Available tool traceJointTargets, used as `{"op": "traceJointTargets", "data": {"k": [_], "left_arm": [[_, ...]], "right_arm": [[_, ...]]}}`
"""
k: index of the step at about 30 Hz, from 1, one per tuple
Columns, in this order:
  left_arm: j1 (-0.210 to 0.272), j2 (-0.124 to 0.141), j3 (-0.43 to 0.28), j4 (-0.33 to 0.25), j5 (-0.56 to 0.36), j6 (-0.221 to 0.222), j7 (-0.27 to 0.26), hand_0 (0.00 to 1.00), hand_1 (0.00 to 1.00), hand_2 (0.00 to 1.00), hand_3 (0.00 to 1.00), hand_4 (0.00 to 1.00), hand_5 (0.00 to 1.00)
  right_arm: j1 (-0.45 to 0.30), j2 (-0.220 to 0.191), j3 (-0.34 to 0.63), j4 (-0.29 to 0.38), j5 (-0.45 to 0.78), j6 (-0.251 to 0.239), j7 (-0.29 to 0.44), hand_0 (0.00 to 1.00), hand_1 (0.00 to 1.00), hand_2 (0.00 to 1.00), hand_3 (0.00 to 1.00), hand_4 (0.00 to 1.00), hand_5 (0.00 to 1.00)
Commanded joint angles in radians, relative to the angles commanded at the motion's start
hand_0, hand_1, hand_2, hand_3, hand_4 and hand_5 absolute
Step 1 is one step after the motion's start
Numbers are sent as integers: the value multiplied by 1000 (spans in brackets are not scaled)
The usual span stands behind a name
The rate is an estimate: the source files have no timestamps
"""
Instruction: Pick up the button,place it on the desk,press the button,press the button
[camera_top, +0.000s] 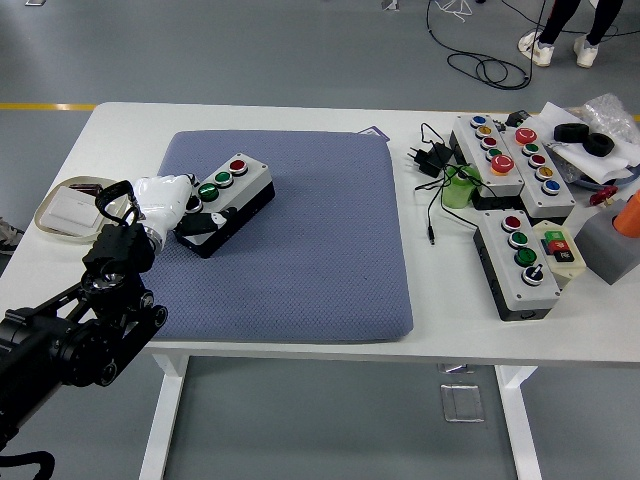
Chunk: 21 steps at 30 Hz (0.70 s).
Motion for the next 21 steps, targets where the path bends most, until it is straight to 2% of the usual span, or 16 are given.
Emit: {"op": "traceJointTargets", "data": {"k": [7, 9, 14, 21], "left_arm": [[-6, 21, 31, -11, 0, 44, -74, 53, 2, 2, 142, 361, 2], [-11, 30, 46, -10, 0, 62, -118, 53, 2, 2, 142, 361, 2], [-13, 39, 63, -1, 0, 71, -176, 55, 2, 2, 131, 377, 2], [-27, 61, 104, 6, 0, 153, -325, 53, 2, 2, 129, 392, 2]], "right_arm": [[1, 0, 3, 0, -2, 0, 0, 661, 637, 659, 576, 360, 228], [2, 0, 4, 0, -3, 0, 0, 661, 637, 659, 576, 360, 228], [1, 1, 4, 0, -3, -1, 0, 662, 638, 660, 575, 359, 230], [1, 2, 5, 0, -3, -1, 0, 663, 639, 660, 575, 359, 231]]}}
